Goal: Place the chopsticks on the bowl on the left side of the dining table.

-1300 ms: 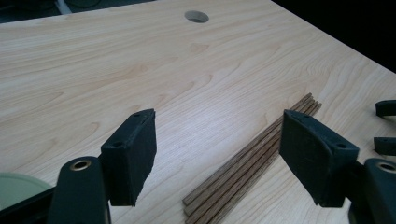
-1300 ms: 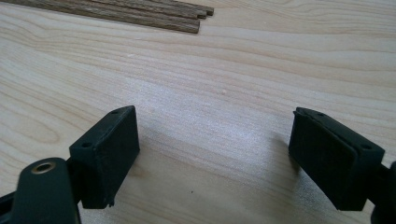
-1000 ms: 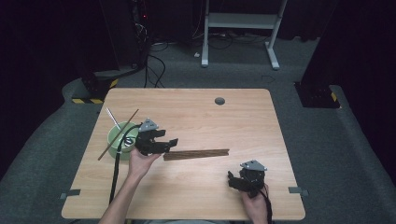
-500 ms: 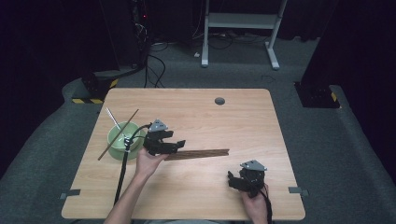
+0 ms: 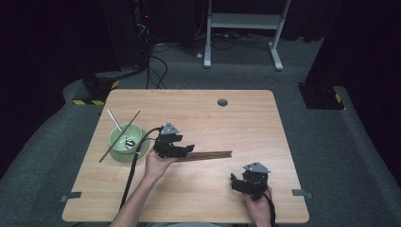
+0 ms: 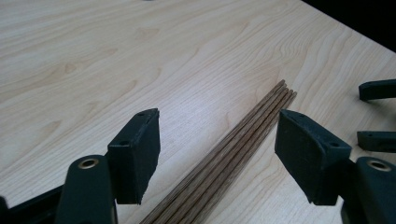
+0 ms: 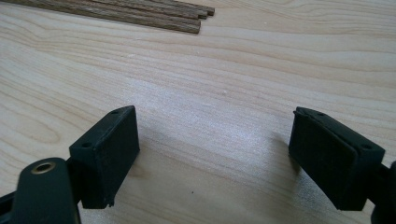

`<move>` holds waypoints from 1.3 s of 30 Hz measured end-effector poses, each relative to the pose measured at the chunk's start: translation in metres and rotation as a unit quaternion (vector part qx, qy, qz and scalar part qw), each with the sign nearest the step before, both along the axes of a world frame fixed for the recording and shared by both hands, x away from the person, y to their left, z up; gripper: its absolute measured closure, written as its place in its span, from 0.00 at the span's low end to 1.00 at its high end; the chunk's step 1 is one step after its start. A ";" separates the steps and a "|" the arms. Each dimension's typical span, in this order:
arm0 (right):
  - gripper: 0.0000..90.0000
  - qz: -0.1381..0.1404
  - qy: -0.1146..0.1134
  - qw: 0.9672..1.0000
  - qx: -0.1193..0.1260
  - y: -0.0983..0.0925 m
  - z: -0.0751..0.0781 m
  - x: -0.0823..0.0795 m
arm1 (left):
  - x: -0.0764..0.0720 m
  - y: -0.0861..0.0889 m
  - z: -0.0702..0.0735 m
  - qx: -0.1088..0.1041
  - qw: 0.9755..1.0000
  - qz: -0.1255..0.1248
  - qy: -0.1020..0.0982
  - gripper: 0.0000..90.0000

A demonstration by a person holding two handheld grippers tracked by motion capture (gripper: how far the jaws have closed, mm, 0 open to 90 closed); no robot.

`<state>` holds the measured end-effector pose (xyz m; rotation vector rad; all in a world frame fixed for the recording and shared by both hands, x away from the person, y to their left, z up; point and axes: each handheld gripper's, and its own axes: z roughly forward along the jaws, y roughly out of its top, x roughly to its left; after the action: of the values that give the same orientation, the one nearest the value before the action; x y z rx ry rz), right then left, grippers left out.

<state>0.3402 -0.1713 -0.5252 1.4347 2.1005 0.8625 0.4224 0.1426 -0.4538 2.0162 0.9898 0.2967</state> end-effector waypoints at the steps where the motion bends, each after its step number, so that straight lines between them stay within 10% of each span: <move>1: 0.18 0.000 0.000 1.000 0.000 0.000 0.000 0.000 | 0.001 -0.003 -0.002 0.003 1.000 0.000 0.003 0.35; 39: 0.18 0.000 0.001 1.000 0.001 0.000 0.000 0.000 | 0.022 -0.037 -0.051 0.058 0.997 0.037 0.019 0.44</move>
<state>0.3402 -0.1708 -0.5252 1.4368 2.1017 0.8636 0.4443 0.1053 -0.5046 2.0995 1.0954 0.3657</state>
